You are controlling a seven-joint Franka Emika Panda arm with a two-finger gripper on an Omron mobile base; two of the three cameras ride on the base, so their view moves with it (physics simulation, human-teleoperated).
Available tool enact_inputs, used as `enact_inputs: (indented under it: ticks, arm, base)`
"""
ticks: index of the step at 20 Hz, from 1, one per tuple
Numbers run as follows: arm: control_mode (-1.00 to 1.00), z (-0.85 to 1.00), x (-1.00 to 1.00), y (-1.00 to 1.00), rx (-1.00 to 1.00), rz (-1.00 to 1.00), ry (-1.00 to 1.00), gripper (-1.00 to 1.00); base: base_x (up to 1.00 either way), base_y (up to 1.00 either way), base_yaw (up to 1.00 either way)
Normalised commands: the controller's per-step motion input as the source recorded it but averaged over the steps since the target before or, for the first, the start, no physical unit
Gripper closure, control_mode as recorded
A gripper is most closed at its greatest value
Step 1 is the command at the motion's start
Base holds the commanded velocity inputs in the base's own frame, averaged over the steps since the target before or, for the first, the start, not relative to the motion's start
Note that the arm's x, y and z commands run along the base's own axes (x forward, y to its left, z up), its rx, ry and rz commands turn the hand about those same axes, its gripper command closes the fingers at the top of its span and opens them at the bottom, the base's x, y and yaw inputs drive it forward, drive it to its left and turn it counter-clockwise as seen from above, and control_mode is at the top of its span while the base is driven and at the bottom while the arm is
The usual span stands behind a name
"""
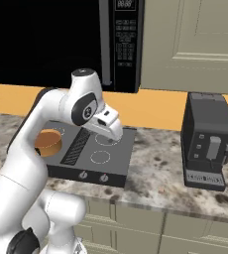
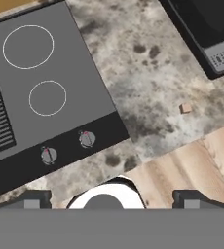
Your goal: Pick up the sugar cube(s) and place them in the saucepan with hot chocolate.
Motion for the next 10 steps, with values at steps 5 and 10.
enact_inputs:
  ticks: [5,10]
  arm:
    - [-1.0,-0.39,-0.08,-0.78,0.0,-0.16,0.09,-1.0]
    - [-1.0,-0.45,-0.01,-0.65,0.05,-0.14,0.13,-1.0]
  base:
    - [0.0,0.0,0.0]
    - [0.0,0.0,0.0]
